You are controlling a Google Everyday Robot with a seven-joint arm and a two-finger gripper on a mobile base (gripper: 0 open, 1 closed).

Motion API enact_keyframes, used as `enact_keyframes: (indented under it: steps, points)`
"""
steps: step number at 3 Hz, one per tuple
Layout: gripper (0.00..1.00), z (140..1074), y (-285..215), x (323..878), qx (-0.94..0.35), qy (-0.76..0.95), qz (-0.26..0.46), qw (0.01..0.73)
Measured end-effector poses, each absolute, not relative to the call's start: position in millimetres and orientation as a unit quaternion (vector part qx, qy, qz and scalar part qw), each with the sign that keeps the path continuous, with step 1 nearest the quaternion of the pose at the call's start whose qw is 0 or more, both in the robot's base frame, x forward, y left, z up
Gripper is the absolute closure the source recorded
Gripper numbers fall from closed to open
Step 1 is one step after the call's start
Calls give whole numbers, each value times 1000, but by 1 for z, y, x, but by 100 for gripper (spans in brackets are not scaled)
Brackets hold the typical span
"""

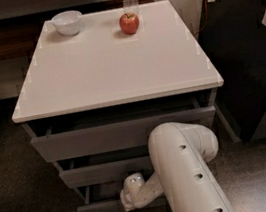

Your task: Pick coke can from bottom drawer and place on counter

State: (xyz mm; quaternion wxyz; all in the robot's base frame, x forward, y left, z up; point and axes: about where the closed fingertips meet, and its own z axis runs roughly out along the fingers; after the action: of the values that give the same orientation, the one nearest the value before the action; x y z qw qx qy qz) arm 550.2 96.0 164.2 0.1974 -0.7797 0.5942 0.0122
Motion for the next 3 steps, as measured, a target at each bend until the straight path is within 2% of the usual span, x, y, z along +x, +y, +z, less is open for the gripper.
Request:
enact_keyframes:
  steps: [3]
  points:
    - [100,163,98,541,-781,591,28,201]
